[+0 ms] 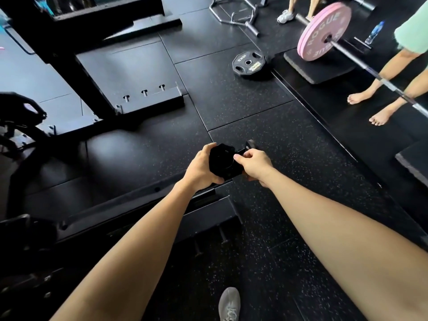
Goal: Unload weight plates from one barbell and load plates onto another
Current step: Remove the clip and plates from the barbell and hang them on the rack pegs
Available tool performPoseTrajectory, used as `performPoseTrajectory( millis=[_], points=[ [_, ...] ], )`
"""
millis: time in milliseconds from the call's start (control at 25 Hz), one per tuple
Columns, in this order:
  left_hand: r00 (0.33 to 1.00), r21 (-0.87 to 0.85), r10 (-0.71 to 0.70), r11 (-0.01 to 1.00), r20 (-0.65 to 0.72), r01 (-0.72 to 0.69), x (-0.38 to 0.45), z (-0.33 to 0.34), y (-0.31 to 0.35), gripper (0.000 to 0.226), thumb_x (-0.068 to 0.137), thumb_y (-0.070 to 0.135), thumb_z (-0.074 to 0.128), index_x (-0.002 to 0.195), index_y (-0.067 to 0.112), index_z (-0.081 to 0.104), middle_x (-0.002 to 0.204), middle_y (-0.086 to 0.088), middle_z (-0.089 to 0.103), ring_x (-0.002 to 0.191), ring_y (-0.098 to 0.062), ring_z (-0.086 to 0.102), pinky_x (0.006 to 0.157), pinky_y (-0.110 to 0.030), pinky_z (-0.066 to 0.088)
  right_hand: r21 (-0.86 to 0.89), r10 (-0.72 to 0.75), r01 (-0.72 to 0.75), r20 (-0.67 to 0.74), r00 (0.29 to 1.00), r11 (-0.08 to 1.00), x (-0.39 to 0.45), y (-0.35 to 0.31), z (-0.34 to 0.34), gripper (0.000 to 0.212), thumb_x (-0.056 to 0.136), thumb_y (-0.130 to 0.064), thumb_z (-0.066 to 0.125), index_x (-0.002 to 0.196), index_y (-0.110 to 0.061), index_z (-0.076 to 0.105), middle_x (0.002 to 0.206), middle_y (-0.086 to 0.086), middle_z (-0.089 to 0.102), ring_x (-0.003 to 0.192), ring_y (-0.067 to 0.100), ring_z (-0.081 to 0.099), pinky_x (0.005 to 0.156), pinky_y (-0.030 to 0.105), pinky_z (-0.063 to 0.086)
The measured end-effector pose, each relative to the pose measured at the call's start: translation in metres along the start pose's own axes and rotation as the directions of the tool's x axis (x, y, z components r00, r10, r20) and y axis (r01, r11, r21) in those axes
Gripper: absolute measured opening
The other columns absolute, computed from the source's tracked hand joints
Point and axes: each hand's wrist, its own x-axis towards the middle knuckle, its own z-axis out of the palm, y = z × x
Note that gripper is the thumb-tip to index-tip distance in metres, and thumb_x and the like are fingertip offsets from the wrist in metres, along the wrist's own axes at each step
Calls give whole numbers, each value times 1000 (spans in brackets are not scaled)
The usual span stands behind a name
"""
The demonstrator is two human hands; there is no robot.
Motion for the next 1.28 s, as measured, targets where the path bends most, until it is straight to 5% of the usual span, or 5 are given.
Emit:
performPoseTrajectory(
  millis=[120,240,400,960,1280],
  points=[
    [999,0,35,999,-34,-35,-15,-6,6,118,55,17,88,150,32,20,146,-4,32,131,-18,34,107,-34,35,-178,-116,104,-61,991,978,-16,1,-9,47,87,-55,56,114,-16,56,120,7,61,107,26,58,82,32,45],
    [993,17,24,1000,-116,-22,-39,-20,15,99,59,31,85,141,37,31,143,1,35,128,-19,41,109,-43,37,-321,-329,300,-40,944,898,-44,-2,-21,43,87,-50,59,118,-21,55,125,4,59,111,26,57,90,38,46],
    [986,63,-2,998,-168,13,-87,-32,29,89,54,45,80,134,38,41,138,3,40,127,-19,44,110,-46,35,-422,-424,404,49,904,812,-96,-7,-35,47,86,-45,60,128,-27,51,135,1,55,119,26,54,99,40,43],
    [865,126,193,980,-464,-151,-418,-29,79,77,67,47,84,133,30,48,138,-1,48,126,-20,47,105,-37,41,-417,-698,669,106,708,615,-408,48,-77,71,80,-50,66,142,-32,37,143,2,49,127,25,50,106,42,38],
    [767,94,178,984,-617,-152,-574,-105,90,74,68,42,85,131,31,47,138,2,45,124,-17,47,104,-36,42,-364,-805,788,146,575,497,-551,-6,-56,76,78,-51,65,144,-38,31,151,-4,37,136,21,38,111,41,28]
  ],
)
